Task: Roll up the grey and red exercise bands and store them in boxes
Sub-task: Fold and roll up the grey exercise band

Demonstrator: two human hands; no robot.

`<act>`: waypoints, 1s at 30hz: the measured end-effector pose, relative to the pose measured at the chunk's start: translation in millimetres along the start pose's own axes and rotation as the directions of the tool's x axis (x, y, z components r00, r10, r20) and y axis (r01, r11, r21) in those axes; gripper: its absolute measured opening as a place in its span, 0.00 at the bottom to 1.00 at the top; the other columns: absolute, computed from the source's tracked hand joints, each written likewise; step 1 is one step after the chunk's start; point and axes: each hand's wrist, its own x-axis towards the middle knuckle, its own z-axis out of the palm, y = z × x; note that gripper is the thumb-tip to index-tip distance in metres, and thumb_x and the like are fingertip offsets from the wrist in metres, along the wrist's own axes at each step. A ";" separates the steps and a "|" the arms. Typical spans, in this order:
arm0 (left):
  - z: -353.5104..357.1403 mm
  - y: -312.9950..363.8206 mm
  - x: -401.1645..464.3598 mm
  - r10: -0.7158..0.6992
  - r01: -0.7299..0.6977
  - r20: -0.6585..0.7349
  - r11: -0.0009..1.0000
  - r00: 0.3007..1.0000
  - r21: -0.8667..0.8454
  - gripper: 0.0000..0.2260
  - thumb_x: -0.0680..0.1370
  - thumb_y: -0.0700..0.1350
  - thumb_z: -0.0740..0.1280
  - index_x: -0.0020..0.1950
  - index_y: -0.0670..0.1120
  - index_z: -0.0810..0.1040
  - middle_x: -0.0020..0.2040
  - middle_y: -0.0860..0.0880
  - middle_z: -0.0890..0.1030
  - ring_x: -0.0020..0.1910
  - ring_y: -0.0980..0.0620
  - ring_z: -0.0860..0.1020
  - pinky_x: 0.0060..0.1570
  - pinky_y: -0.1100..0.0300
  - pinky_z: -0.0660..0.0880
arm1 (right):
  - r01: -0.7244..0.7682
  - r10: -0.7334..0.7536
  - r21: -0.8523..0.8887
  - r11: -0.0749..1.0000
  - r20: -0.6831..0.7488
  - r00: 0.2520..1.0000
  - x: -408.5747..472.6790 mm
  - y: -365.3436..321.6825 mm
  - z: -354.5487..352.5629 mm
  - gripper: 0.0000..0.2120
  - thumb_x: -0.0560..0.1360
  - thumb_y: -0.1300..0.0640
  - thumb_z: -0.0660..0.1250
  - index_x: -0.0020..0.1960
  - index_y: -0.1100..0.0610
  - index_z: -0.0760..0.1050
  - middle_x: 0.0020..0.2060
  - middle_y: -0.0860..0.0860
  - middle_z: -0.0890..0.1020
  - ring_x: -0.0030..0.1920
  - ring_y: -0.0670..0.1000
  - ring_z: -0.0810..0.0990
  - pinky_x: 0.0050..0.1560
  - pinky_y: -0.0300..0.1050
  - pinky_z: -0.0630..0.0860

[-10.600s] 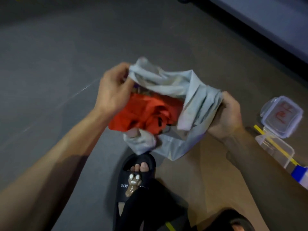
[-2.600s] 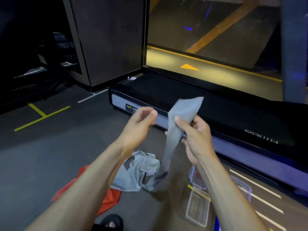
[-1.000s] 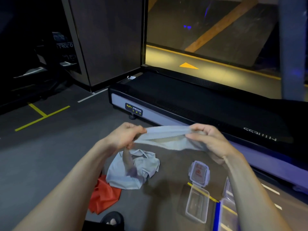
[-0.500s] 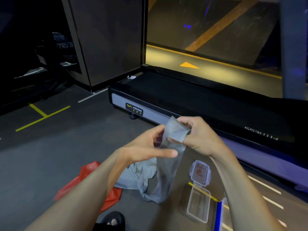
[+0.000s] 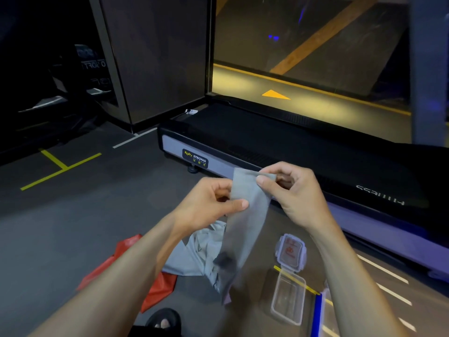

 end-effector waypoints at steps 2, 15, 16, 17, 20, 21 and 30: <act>0.7 3.0 0.3 0.016 -0.016 -0.020 1.000 1.000 -0.008 0.06 0.77 0.39 0.74 0.54 0.43 0.85 0.47 0.43 0.86 0.42 0.43 0.82 0.45 0.48 0.79 | 0.010 -0.010 0.003 1.000 -0.001 1.000 -0.5 -1.0 0.8 0.04 0.76 0.60 0.75 0.46 0.52 0.84 0.42 0.47 0.86 0.44 0.46 0.84 0.50 0.50 0.79; 1.7 20.3 -2.2 0.068 -0.074 -0.164 0.997 0.984 -0.032 0.10 0.81 0.43 0.69 0.45 0.37 0.81 0.36 0.39 0.80 0.33 0.48 0.77 0.33 0.56 0.77 | 0.019 -0.022 0.112 0.994 0.023 0.999 -1.7 -4.7 1.5 0.05 0.76 0.60 0.75 0.44 0.51 0.84 0.38 0.50 0.85 0.39 0.46 0.82 0.42 0.48 0.77; 1.7 21.5 -2.7 0.069 -0.076 -0.166 0.997 0.984 -0.031 0.10 0.81 0.44 0.69 0.45 0.37 0.81 0.36 0.38 0.80 0.34 0.46 0.77 0.34 0.55 0.77 | 0.023 -0.026 0.117 0.993 0.024 0.999 -1.6 -4.8 1.6 0.05 0.76 0.60 0.75 0.43 0.51 0.84 0.37 0.50 0.85 0.39 0.46 0.81 0.42 0.47 0.76; 1.6 22.4 -3.3 0.071 -0.077 -0.168 0.997 0.983 -0.028 0.10 0.81 0.44 0.69 0.45 0.37 0.81 0.36 0.38 0.80 0.34 0.46 0.77 0.33 0.55 0.77 | 0.023 -0.026 0.120 0.993 0.026 0.999 -1.4 -4.7 1.6 0.06 0.76 0.60 0.75 0.43 0.51 0.84 0.37 0.49 0.85 0.38 0.46 0.81 0.41 0.47 0.76; 1.3 24.4 -4.4 0.072 -0.075 -0.171 0.997 0.983 -0.012 0.10 0.81 0.44 0.69 0.44 0.39 0.82 0.36 0.39 0.80 0.33 0.47 0.78 0.33 0.56 0.77 | 0.023 -0.027 0.129 0.991 0.027 0.999 -0.8 -4.4 1.9 0.06 0.76 0.60 0.76 0.43 0.51 0.84 0.36 0.49 0.85 0.38 0.45 0.80 0.41 0.46 0.75; 1.1 24.6 -4.7 0.073 -0.075 -0.171 0.997 0.983 -0.006 0.10 0.81 0.44 0.69 0.45 0.38 0.82 0.36 0.37 0.80 0.33 0.47 0.78 0.34 0.55 0.78 | 0.025 -0.028 0.133 0.991 0.025 0.999 -0.7 -4.1 1.8 0.05 0.76 0.59 0.76 0.43 0.51 0.84 0.36 0.50 0.85 0.38 0.46 0.80 0.41 0.47 0.75; 1.9 24.5 -5.2 0.070 -0.068 -0.173 0.998 0.982 0.019 0.09 0.82 0.42 0.68 0.49 0.37 0.83 0.39 0.39 0.84 0.35 0.49 0.81 0.35 0.56 0.80 | 0.035 -0.038 0.129 0.991 0.016 0.999 -1.1 -2.7 0.3 0.03 0.75 0.56 0.76 0.43 0.51 0.84 0.39 0.59 0.85 0.39 0.51 0.80 0.42 0.49 0.75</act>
